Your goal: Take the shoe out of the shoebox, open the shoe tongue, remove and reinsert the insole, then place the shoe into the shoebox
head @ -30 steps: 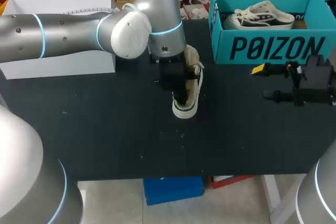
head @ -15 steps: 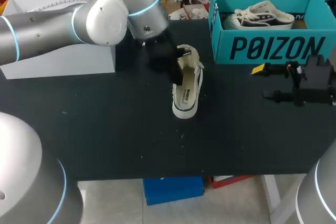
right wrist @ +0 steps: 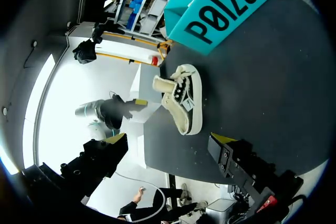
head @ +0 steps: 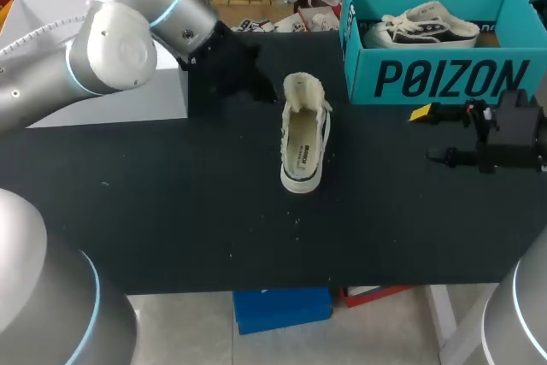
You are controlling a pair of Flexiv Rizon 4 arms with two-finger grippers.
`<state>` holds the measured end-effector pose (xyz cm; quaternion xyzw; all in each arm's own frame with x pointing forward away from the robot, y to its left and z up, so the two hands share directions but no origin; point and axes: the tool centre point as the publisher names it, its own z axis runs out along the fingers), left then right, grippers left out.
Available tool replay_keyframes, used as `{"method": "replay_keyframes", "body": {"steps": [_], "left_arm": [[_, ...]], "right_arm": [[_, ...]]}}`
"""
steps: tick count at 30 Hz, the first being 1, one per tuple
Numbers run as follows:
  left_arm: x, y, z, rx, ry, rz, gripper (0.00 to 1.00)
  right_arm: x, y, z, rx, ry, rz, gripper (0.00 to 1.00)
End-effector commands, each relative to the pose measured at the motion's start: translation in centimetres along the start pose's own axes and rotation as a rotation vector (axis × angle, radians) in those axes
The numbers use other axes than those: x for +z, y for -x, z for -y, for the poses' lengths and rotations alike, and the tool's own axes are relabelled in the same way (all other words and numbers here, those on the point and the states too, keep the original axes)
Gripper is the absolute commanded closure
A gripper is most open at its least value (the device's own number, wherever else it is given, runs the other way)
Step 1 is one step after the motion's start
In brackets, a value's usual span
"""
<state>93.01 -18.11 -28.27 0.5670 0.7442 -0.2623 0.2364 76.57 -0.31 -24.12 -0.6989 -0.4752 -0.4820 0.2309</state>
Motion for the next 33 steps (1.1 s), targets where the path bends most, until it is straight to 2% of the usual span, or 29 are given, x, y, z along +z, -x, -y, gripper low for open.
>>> {"method": "replay_keyframes", "body": {"steps": [1, 6, 10, 20, 26, 33], "left_arm": [[-1.3, 0.1, -1.0, -0.022, 0.06, 0.095, 1.0], [-1.7, 0.6, -3.6, -0.056, 0.116, 0.111, 1.0], [-1.3, 0.9, -5.4, -0.086, 0.127, 0.113, 1.0], [1.7, 1.4, -9.2, -0.141, 0.116, 0.075, 1.0], [4.3, 1.8, -10.2, -0.139, 0.081, 0.059, 1.0], [6.6, 2.1, -9.3, -0.132, 0.031, 0.055, 1.0]], "right_arm": [[0.0, 0.0, 0.0, 0.001, 0.0, 0.002, 0.0], [0.0, 0.0, 0.0, 0.001, 0.0, 0.002, 0.0], [0.0, 0.0, 0.0, 0.001, 0.0, 0.002, 0.0], [0.0, 0.0, 0.0, 0.001, 0.0, 0.002, 0.0], [0.0, 0.0, 0.0, 0.001, 0.0, 0.002, 0.0], [0.0, 0.0, 0.0, 0.001, 0.0, 0.002, 0.0]]}}
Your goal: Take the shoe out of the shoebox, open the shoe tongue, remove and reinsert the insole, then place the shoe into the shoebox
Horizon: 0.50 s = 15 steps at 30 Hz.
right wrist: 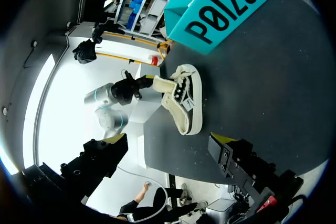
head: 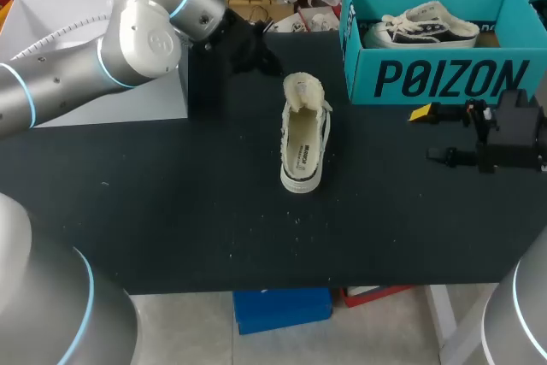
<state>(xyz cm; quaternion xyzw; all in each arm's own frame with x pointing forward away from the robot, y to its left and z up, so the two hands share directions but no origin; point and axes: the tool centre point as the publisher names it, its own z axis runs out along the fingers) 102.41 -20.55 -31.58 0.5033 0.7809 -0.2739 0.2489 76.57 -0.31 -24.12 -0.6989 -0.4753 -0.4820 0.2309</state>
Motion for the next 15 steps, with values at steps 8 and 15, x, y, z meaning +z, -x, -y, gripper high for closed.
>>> {"method": "replay_keyframes", "body": {"steps": [8, 15], "left_arm": [[2.6, -0.7, 2.5, 0.013, -0.063, 0.009, 1.0], [2.9, -1.3, 4.9, 0.03, -0.093, 0.007, 1.0]], "right_arm": [[0.0, 0.0, 0.0, 0.001, 0.0, 0.002, 0.0], [0.0, 0.0, 0.0, 0.001, 0.0, 0.002, 0.0]]}}
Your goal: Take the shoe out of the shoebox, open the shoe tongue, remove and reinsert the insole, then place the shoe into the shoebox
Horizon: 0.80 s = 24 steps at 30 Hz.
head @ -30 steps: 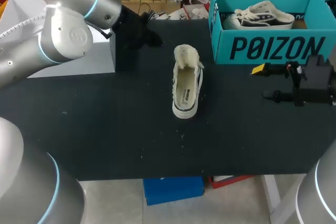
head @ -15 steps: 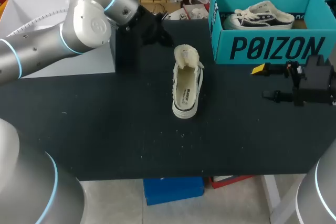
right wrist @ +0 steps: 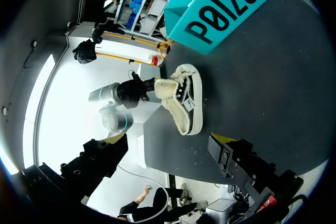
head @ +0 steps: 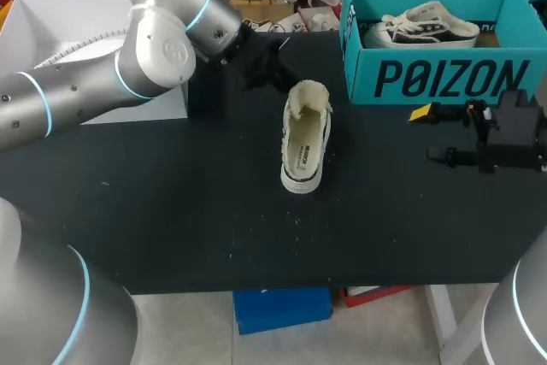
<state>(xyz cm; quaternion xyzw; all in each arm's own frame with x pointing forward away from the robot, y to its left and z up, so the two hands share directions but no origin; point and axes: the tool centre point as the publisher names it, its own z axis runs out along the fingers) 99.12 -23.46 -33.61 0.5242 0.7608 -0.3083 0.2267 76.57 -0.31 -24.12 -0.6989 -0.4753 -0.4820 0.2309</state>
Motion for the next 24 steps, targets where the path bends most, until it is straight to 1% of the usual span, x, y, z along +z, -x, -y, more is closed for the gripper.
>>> {"method": "replay_keyframes", "body": {"steps": [1, 7, 11, 13, 20, 24], "left_arm": [[0.0, -0.6, 1.6, 0.008, 0.001, 0.007, 1.0], [0.4, -0.9, 2.6, 0.013, -0.017, -0.003, 1.0], [0.5, -1.4, 3.3, 0.016, -0.031, -0.016, 1.0], [0.4, -1.6, 3.7, 0.018, -0.034, -0.022, 1.0], [-0.3, -2.3, 4.0, 0.043, -0.039, -0.058, 1.0], [0.5, -2.8, 4.5, 0.063, -0.067, -0.108, 1.0]], "right_arm": [[0.0, 0.0, 0.0, 0.001, 0.0, 0.002, 0.0], [0.0, 0.0, 0.0, 0.001, 0.0, 0.002, 0.0], [0.0, 0.0, 0.0, 0.001, 0.0, 0.002, 0.0], [0.0, 0.0, 0.0, 0.001, 0.0, 0.002, 0.0], [0.0, 0.0, 0.0, 0.001, 0.0, 0.002, 0.0], [0.0, 0.0, 0.0, 0.001, 0.0, 0.002, 0.0]]}}
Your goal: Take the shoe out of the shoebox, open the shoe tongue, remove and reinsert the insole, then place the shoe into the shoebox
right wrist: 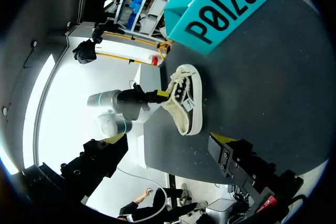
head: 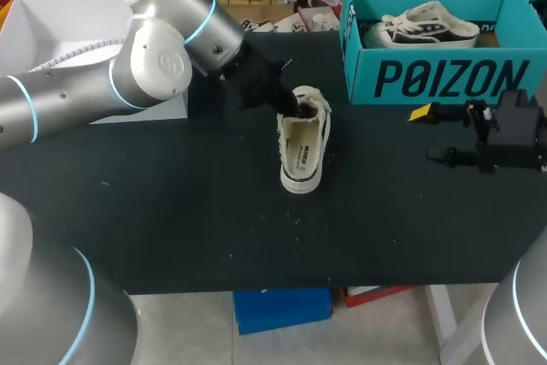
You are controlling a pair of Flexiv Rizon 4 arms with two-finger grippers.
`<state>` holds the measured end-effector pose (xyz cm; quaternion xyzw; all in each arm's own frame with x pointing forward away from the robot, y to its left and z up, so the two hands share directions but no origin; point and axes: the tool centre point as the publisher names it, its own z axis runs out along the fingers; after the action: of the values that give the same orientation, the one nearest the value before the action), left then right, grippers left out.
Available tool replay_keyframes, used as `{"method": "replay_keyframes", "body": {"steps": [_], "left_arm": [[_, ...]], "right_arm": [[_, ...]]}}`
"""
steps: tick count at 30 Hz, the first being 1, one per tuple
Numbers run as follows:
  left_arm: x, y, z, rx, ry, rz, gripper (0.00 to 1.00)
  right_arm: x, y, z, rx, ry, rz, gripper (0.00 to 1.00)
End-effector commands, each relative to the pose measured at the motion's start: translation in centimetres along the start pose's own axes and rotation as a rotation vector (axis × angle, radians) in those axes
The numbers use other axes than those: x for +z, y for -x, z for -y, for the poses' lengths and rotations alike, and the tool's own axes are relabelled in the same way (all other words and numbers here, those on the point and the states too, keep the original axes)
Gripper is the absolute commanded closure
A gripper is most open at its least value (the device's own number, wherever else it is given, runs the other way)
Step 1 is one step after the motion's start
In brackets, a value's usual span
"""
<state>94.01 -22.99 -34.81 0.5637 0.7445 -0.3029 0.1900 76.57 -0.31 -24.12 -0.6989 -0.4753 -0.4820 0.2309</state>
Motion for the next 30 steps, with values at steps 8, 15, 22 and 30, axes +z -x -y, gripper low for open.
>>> {"method": "replay_keyframes", "body": {"steps": [8, 15, 22, 30], "left_arm": [[1.8, -0.6, 0.9, 0.018, -0.054, -0.083, 1.0], [2.6, -2.0, 0.8, 0.011, -0.077, -0.116, 1.0], [2.9, -2.5, 1.0, 0.007, -0.091, -0.133, 1.0], [3.4, -2.9, 1.6, 0.018, -0.118, -0.165, 1.0]], "right_arm": [[0.0, 0.0, 0.0, 0.001, 0.0, 0.002, 0.0], [0.0, 0.0, 0.0, 0.001, 0.0, 0.002, 0.0], [0.0, 0.0, 0.0, 0.001, 0.0, 0.002, 0.0], [0.0, 0.0, 0.0, 0.001, 0.0, 0.002, 0.0]]}}
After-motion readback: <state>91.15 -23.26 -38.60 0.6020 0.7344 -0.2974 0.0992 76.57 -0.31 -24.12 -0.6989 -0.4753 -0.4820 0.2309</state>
